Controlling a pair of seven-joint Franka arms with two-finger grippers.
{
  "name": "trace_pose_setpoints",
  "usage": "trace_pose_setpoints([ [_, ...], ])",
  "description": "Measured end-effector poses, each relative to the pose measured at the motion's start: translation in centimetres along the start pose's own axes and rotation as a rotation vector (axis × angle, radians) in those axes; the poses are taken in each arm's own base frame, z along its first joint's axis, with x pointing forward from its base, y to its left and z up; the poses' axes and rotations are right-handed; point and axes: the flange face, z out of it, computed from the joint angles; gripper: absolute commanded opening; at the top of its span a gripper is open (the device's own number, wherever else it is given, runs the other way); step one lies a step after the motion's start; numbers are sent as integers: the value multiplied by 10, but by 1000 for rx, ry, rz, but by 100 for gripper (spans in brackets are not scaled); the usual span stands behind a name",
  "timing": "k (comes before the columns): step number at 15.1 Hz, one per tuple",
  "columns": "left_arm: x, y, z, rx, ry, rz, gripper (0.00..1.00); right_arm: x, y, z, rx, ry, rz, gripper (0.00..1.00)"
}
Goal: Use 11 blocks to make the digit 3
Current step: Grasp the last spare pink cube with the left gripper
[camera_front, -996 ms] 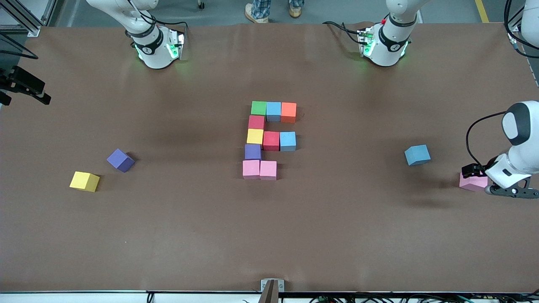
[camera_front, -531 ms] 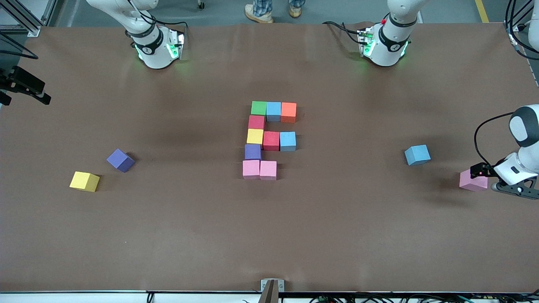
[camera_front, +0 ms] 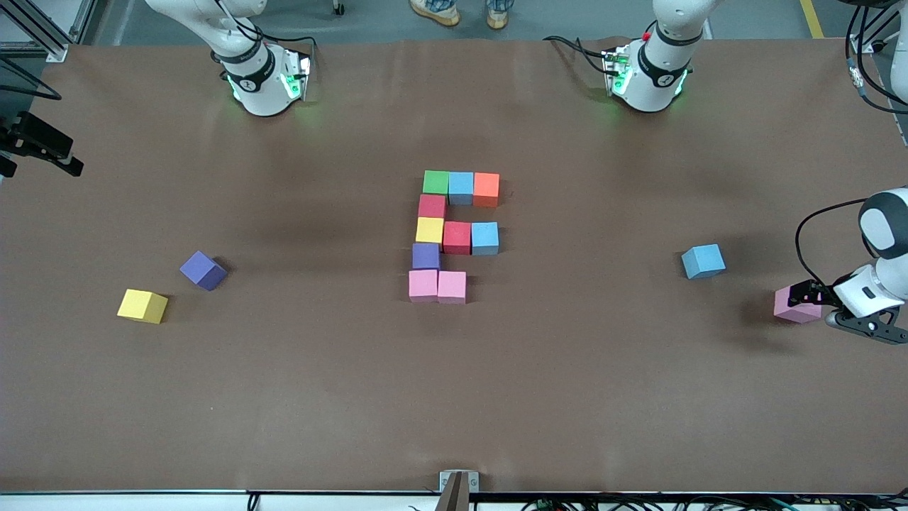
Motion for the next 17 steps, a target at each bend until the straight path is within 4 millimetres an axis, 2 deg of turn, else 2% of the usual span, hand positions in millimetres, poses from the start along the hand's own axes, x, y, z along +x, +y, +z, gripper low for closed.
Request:
trace_pose_setpoints([
  [11, 3, 0, 9, -11, 0, 34, 95, -2, 0, 2, 1, -19, 0, 100],
  [16, 1, 1, 18, -24, -8, 43, 87, -2, 0, 2, 1, -19, 0, 100],
  [17, 1, 1, 19, -24, -9, 49, 82, -2, 0, 2, 1, -19, 0, 100],
])
